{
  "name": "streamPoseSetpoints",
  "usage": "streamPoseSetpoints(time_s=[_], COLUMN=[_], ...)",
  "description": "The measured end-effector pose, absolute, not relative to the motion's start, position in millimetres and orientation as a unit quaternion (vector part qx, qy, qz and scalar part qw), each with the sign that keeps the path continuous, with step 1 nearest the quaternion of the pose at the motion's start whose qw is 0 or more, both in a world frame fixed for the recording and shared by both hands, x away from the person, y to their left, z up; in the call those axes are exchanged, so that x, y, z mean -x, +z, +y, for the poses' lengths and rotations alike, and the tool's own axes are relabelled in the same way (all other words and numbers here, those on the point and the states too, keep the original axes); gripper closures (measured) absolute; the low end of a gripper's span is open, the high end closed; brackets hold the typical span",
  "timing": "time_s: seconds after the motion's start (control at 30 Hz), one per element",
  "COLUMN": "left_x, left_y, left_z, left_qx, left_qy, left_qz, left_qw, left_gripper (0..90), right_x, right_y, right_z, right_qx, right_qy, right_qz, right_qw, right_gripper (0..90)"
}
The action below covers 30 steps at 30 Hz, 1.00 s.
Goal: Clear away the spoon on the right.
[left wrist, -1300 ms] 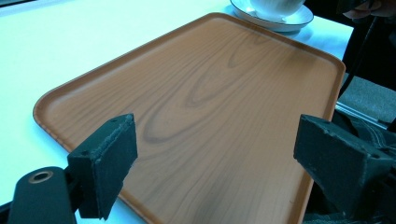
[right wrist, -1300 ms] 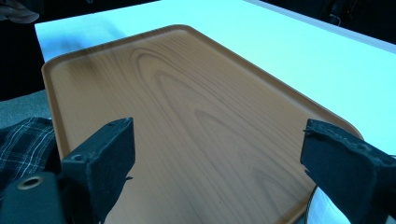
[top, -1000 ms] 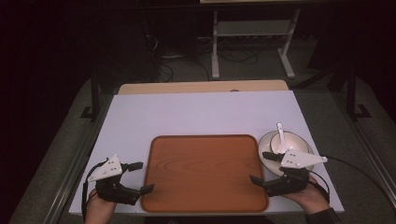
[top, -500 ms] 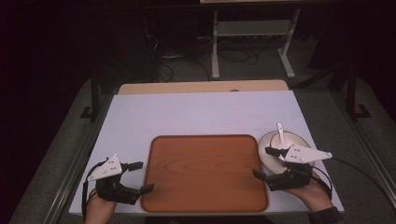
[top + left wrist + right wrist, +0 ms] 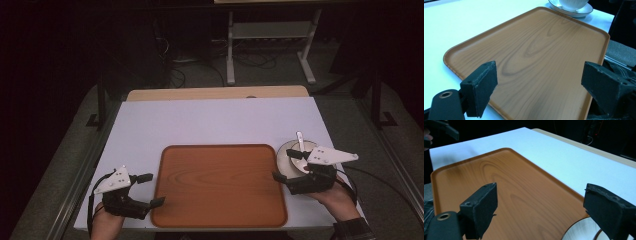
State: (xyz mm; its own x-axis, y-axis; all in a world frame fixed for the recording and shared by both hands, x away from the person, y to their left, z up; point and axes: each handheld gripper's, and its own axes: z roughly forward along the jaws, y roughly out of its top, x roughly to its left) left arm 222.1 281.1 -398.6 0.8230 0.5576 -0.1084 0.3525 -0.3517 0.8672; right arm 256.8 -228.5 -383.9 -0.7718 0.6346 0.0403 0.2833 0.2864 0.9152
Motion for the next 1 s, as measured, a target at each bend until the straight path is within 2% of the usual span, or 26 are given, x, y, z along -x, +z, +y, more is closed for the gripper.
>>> streamPoseSetpoints(time_s=[0.6, 1.0], left_x=[-221.9, -221.9], left_y=[-398.6, -398.7], left_z=[281.9, 282.1], left_qx=[-0.815, -0.814], left_qy=[0.104, 0.104], left_qz=[0.281, 0.282], left_qw=[0.497, 0.497], left_gripper=[13.0, 13.0], right_x=[-277.8, -286.6], right_y=[-375.3, -368.9], right_z=[-232.3, -236.9], right_qx=[-0.314, -0.321], right_qy=[0.508, 0.510], right_qz=[0.778, 0.773], right_qw=[0.195, 0.197], right_gripper=[11.7, 12.1])
